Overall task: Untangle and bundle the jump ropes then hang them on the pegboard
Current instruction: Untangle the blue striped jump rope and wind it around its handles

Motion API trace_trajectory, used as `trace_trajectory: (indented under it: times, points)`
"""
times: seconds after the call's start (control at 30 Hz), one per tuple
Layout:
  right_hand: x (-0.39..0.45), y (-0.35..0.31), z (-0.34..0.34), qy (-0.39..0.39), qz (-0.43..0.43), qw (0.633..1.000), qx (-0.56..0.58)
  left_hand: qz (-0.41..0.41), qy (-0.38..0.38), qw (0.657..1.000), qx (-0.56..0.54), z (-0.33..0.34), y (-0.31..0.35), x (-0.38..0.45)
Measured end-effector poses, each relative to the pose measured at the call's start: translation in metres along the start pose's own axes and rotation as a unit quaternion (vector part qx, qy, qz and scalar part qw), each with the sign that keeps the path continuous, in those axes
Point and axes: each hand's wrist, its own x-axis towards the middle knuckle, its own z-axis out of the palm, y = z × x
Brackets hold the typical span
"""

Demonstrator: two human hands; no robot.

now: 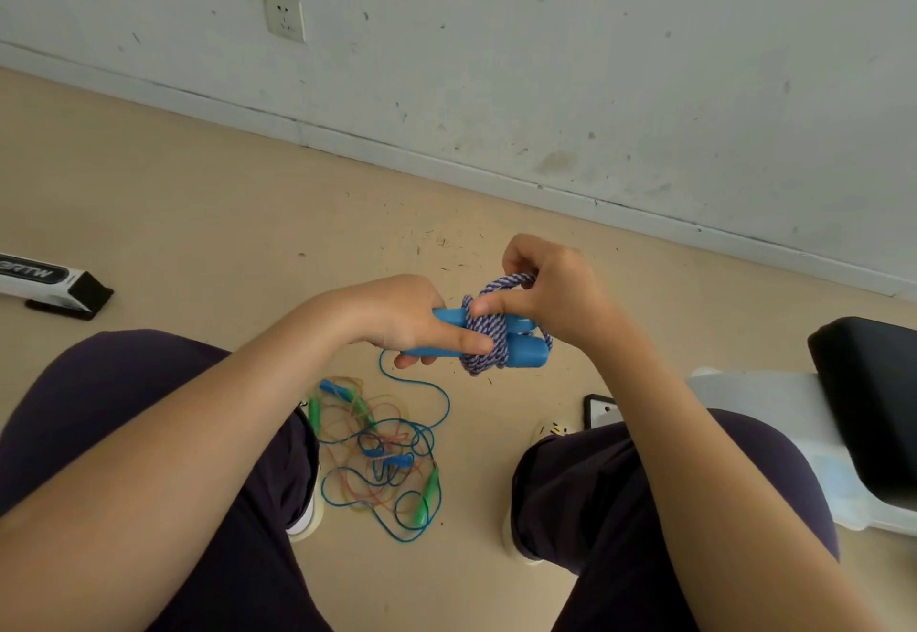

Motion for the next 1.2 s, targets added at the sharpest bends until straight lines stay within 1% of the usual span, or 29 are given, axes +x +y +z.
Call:
trace_trajectory:
  times: [0.07,0.17,0.33,0.5,0.63,0.7,0.77,0.87,0.9,0.93,1.0,1.1,1.2]
  points:
    - [-0.001,-0.001,0.000,-0.009,0.002,1.000,0.016,0.003,0.011,1.000,0.014,0.000,-0.002,0.001]
    - [-0.002,-0.001,0.002,-0.001,0.003,0.999,0.052,0.016,0.017,1.000,0.004,0.000,-0.006,0.001]
    - [-0.004,-0.006,0.004,-0.009,-0.039,0.994,0.098,0.031,0.019,0.999,-0.020,-0.001,-0.006,-0.001]
    - [-0.004,-0.008,0.005,-0.058,0.007,0.974,0.219,0.049,0.022,0.996,-0.069,-0.001,-0.004,-0.004]
    - [-0.005,-0.005,-0.003,-0.092,0.060,0.957,0.269,0.065,0.031,0.989,-0.127,-0.003,-0.005,-0.005]
    - [-0.005,-0.002,-0.008,-0.100,0.080,0.943,0.308,0.070,0.045,0.982,-0.171,-0.004,-0.005,-0.004]
    - [-0.005,0.001,-0.010,-0.099,0.082,0.917,0.378,0.071,0.063,0.972,-0.216,-0.005,-0.004,-0.003]
    - [-0.008,0.003,-0.008,-0.117,0.089,0.873,0.465,0.075,0.083,0.950,-0.290,-0.003,-0.002,-0.002]
    - [-0.008,0.004,-0.007,-0.124,0.093,0.862,0.483,0.078,0.088,0.943,-0.312,-0.003,-0.001,-0.002]
    - [-0.008,0.004,-0.006,-0.133,0.090,0.859,0.487,0.080,0.090,0.935,-0.334,-0.002,0.000,-0.002]
    - [-0.008,0.003,-0.002,-0.141,0.072,0.884,0.441,0.081,0.093,0.915,-0.383,-0.003,0.002,-0.002]
    - [-0.008,0.003,0.006,-0.132,0.075,0.925,0.348,0.086,0.099,0.889,-0.439,-0.008,0.000,-0.002]
    - [-0.007,0.005,0.013,-0.109,0.086,0.945,0.297,0.094,0.109,0.878,-0.456,-0.010,0.000,-0.004]
